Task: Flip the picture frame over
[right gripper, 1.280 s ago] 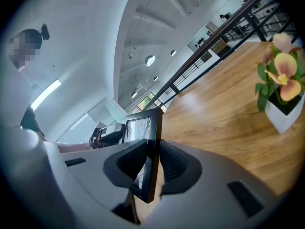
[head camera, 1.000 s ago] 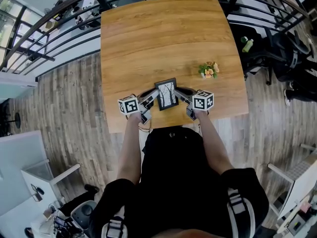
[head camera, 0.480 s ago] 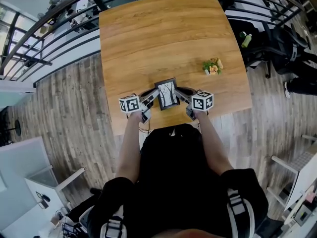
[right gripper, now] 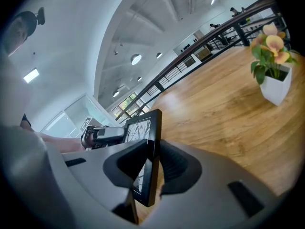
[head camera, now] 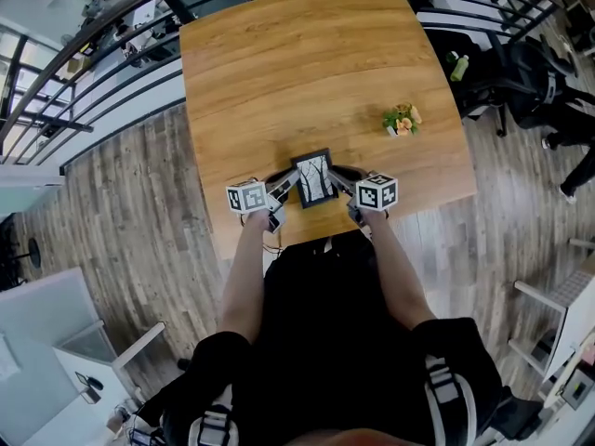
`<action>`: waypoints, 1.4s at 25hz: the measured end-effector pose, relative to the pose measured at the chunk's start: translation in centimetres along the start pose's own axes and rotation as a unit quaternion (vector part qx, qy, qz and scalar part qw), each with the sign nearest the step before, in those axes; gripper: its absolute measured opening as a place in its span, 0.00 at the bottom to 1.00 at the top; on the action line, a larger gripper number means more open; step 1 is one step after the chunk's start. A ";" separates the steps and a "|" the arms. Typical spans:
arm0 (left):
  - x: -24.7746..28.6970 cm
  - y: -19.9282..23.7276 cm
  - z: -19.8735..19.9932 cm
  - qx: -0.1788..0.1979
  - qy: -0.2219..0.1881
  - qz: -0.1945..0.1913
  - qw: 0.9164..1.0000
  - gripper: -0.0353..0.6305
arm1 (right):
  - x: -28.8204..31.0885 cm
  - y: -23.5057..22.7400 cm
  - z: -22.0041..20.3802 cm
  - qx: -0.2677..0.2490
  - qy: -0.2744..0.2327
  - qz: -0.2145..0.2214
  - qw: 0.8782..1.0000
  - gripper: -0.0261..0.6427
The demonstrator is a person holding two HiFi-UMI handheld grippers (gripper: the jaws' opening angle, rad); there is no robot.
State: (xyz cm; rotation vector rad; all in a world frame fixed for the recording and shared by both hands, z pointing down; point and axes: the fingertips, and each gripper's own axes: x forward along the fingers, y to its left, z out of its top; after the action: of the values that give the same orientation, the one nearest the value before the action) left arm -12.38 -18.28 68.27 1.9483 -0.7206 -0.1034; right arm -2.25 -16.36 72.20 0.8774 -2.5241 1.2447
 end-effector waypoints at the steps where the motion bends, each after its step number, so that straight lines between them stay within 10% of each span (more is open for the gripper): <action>1: 0.0 0.2 0.0 0.000 0.004 0.004 1.000 0.18 | 0.1 -0.1 -0.1 0.000 0.001 -0.003 1.000 0.17; 35: 4.0 7.4 -1.7 0.062 0.056 0.101 0.991 0.19 | 3.5 -5.6 -1.8 -0.076 0.013 -0.107 0.991 0.17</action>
State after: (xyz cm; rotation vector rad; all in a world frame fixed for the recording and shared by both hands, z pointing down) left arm -11.77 -21.33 76.26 1.9691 -0.8632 0.1771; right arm -1.96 -19.09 78.46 1.0534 -2.3916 0.9796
